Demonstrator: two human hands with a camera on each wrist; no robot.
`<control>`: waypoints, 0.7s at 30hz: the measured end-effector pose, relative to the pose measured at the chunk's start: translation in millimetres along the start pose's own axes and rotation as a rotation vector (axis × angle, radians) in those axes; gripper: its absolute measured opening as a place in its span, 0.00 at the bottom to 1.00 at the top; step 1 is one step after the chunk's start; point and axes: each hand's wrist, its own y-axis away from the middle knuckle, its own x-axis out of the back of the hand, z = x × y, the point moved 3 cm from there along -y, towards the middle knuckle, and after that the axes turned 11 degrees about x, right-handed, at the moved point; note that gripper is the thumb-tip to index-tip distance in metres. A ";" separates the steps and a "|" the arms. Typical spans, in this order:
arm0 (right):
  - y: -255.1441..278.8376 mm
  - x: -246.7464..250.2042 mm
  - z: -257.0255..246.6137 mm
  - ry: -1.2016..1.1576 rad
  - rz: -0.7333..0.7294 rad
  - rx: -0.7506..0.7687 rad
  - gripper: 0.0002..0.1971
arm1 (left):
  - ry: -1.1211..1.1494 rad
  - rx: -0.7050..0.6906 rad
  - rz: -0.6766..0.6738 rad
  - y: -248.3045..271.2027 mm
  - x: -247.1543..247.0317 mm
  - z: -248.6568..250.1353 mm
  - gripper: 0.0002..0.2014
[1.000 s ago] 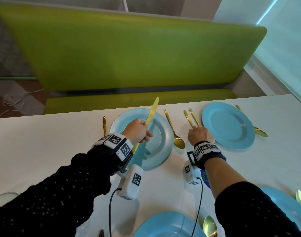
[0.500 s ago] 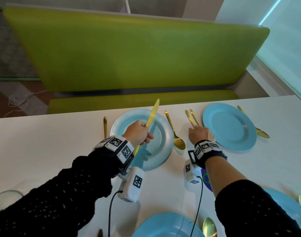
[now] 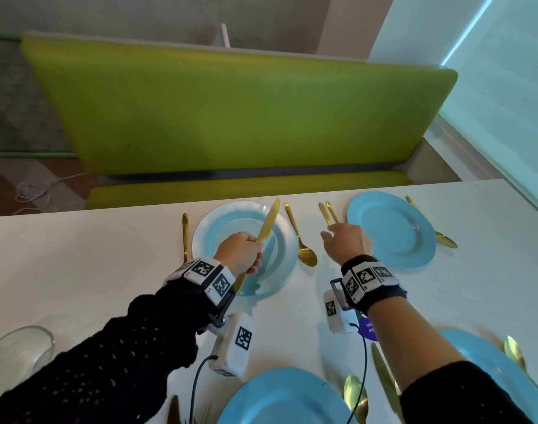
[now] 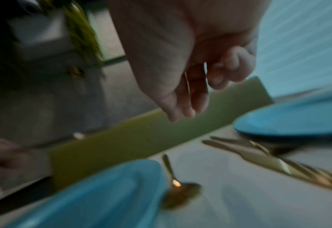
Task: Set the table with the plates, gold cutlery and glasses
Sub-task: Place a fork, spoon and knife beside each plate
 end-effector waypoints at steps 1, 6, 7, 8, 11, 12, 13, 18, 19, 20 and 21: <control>9.8 7.2 -7.6 -0.018 0.018 0.042 0.17 | -0.011 0.001 0.001 3.9 0.5 -2.3 0.07; 74.7 22.2 -63.3 -0.022 0.134 0.446 0.12 | -0.217 -0.025 -0.045 29.3 8.0 -2.0 0.10; 89.2 23.1 -75.2 -0.028 0.159 0.518 0.11 | -0.268 -0.036 -0.066 37.2 11.0 -1.8 0.08; 103.1 24.2 -87.0 -0.016 0.168 0.570 0.10 | -0.305 -0.044 -0.096 45.7 14.5 -2.1 0.09; 135.6 19.8 -114.1 0.118 0.037 0.604 0.13 | -0.346 -0.059 -0.202 69.0 27.6 -10.6 0.25; 146.0 18.6 -121.3 0.144 -0.012 0.589 0.14 | -0.354 -0.072 -0.224 75.4 33.2 -15.4 0.29; 157.9 17.8 -128.7 0.153 -0.049 0.577 0.15 | -0.357 -0.079 -0.251 81.8 38.9 -21.1 0.32; 207.1 9.3 -164.2 0.167 -0.141 0.481 0.13 | -0.454 -0.147 -0.293 109.7 69.8 -42.3 0.32; 213.4 8.3 -170.0 0.181 -0.135 0.464 0.13 | -0.471 -0.161 -0.299 113.3 75.3 -46.4 0.31; 219.3 7.7 -175.9 0.182 -0.133 0.446 0.13 | -0.485 -0.174 -0.314 117.2 80.4 -50.4 0.30; 224.2 6.9 -181.2 0.156 -0.130 0.426 0.12 | -0.509 -0.188 -0.326 119.9 84.9 -53.6 0.31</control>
